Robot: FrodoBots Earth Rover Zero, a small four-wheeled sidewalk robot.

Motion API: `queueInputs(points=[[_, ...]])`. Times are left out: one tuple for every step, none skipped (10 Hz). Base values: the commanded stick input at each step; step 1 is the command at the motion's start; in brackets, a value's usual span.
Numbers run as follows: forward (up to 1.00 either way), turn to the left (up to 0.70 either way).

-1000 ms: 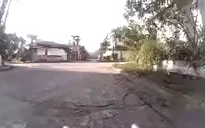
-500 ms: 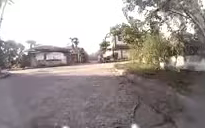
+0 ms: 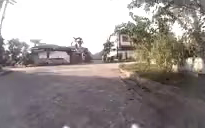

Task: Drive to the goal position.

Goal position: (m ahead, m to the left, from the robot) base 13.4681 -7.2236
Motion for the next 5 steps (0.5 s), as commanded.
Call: queueInputs(points=[[1.0, 0.0], [1.0, 0.0], [1.0, 0.0], [1.0, 0.0], [1.0, 0.0]])
